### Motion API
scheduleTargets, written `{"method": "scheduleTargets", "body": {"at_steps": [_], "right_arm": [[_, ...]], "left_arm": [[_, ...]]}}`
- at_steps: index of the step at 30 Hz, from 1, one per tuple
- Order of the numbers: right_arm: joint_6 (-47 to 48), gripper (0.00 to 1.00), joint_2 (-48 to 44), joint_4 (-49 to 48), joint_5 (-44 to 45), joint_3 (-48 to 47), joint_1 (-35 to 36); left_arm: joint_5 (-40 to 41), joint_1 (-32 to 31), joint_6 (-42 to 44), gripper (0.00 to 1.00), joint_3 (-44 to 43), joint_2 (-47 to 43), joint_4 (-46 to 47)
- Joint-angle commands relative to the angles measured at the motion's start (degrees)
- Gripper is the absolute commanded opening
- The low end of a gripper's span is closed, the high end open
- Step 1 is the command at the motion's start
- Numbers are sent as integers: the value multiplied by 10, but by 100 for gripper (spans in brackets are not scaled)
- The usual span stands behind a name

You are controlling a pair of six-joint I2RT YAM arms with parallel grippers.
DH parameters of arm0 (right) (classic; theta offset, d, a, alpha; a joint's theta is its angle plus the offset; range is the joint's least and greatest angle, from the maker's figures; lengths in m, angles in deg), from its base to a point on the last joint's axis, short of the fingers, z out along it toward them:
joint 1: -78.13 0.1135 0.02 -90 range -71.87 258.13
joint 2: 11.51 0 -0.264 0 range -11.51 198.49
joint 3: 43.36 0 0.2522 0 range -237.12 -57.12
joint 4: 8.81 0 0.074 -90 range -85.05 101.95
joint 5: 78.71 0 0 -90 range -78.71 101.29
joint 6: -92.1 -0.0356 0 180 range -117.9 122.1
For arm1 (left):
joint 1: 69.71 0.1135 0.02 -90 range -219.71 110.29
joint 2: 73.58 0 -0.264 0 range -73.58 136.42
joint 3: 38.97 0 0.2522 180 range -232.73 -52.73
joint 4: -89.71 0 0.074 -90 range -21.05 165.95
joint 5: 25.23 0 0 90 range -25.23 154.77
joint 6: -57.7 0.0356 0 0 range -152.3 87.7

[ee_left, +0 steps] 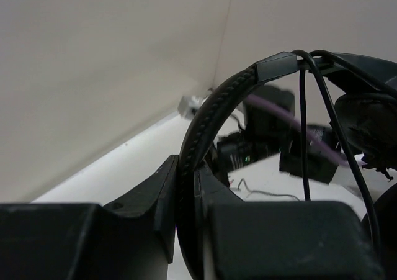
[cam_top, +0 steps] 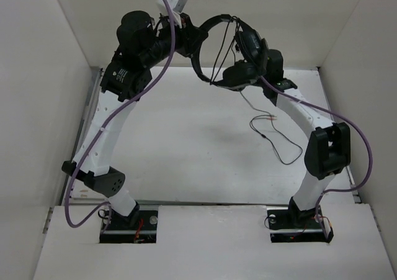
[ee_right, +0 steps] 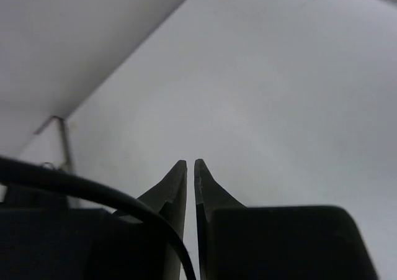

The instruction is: Wrap the headphones

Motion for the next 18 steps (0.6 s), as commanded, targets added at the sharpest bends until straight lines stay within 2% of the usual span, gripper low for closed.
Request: {"method": "scheduleTargets", "body": {"at_steps": [1,4,7,11,18], "right_arm": [[-221,17,-22,-203,-111,57,28],[-316,20,-24,-304,-122,96,46],[-361,23,-26,-348,-125,123,67],[-370,25,-34,-362,-125,171,100],[-369,26,-58,-369,-123,235,129]], "left_arm": [[25,11,-25,0,-58,9,62],[53,20,-20,0,-82,21,74],[87,32,-17,0,-105,32,90],[140,49,-6,0,-133,51,114],[285,71,55,0,-137,70,175]]}}
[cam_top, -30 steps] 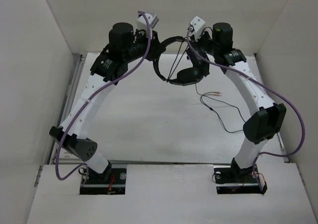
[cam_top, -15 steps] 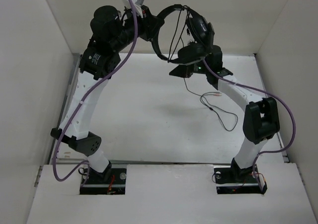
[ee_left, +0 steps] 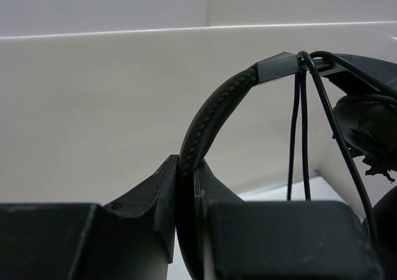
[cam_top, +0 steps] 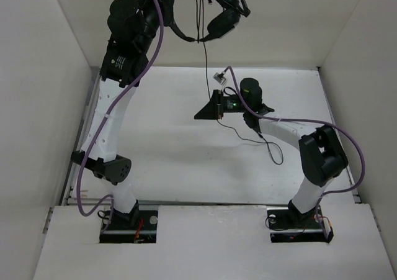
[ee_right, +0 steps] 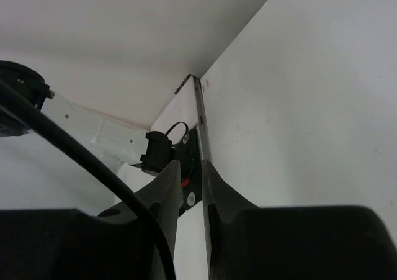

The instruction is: Wrap the headphones

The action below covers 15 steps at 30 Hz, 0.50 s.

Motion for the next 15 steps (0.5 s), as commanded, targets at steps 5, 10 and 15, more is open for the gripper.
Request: {"method": "scheduleTargets", "body": {"at_steps": [5,10,15], "right_arm": [[6,16,-44,-38,-20,14,2],[57,0,-53,17,-30,-8,20],[198,0,-65,198,0,-70,61]], "left_arm": [[187,15,79,0,-12,5,155],[254,19,112,0,1,19,202],[303,27,130,0,15,33,243]]}}
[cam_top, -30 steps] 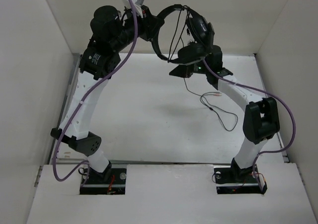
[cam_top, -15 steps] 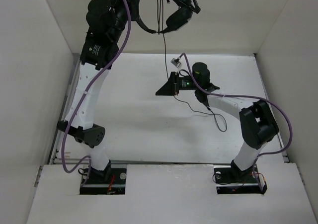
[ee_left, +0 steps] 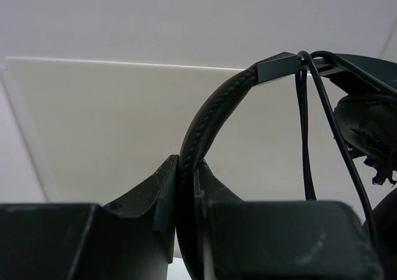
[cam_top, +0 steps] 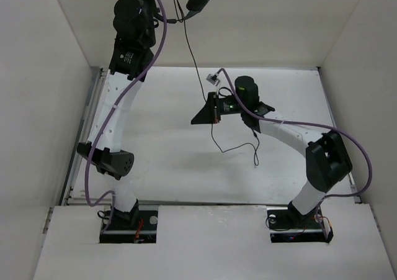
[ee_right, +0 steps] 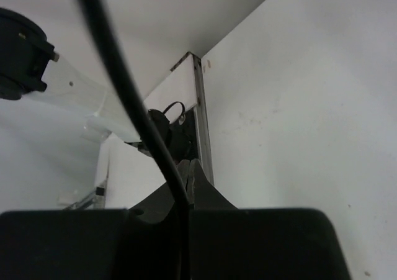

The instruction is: Wrap the headphones

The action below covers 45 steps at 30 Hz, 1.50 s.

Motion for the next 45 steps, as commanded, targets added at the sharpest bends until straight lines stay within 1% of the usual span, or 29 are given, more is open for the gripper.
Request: {"method": "scheduleTargets", "body": {"at_steps": [1,7,13,14,19,26,27,34,40,45], "right_arm": [[145,0,-31,154,30,-70,41],[286,0,-32,280,84,-107,90],[373,0,-53,349,131,-131,119],[375,0,-54,351,133,-133,119],[460,0,-71,424,189,-199,117],[568,0,-89,496,258,-291,85],[591,0,-91,503,277,-304,81],[658,0,-99,517,336,-359,43],[705,0,-107,514,381,-395,17],[726,0,-116,484,427,-404,-11]], "left_arm": [[62,13,7,0,-2,-2,104],[67,16,12,0,-6,3,110],[72,39,15,0,3,3,114],[72,42,16,0,7,2,114],[77,59,30,0,50,-9,135],[80,69,48,0,97,-21,150],[80,68,56,0,106,-21,157],[77,67,70,0,152,-28,164],[74,52,78,0,225,-49,164],[69,30,88,0,293,-72,169]]}}
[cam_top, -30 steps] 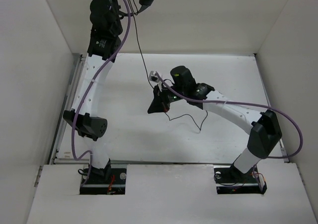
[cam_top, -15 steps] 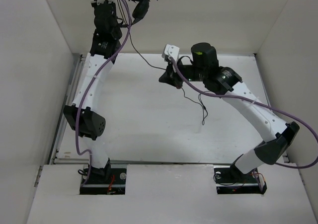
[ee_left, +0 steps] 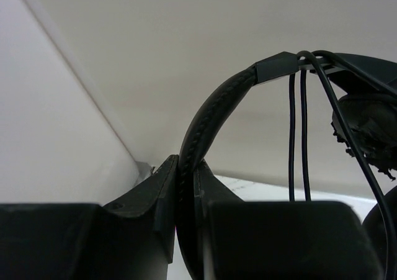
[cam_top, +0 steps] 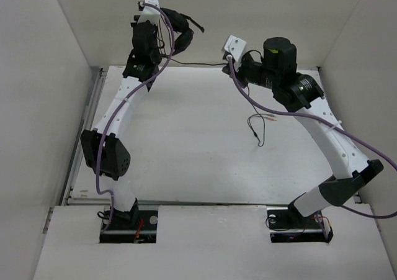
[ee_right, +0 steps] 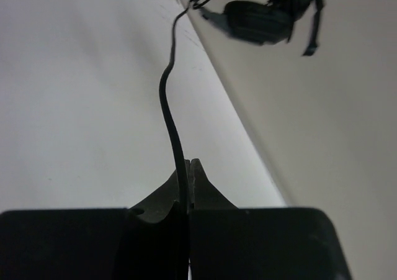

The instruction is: Wrap the headphones

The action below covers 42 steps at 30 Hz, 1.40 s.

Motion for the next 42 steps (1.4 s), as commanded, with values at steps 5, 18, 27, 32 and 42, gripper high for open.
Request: {"method": "scheduleTargets", "body": {"at_steps": [5,18,27,32,42], "right_arm": [[47,0,-32,-82,97,-29,-44],[88,0,-15,-182,163,-22,-95],[63,0,8,-225,154,18,-145],[52,0,29,-230,149,11,-152],[33,0,51,-239,150,20,-174]], "left_arm": [[-24,-60,2,0,91,-92,39],[-122,-180,-30,0,185,-142,-48],[-216,-215,-44,0,158,-176,-96],[-257,-231,-48,0,122,-180,-122],[-297,-245,-52,0,80,-188,-148]]}}
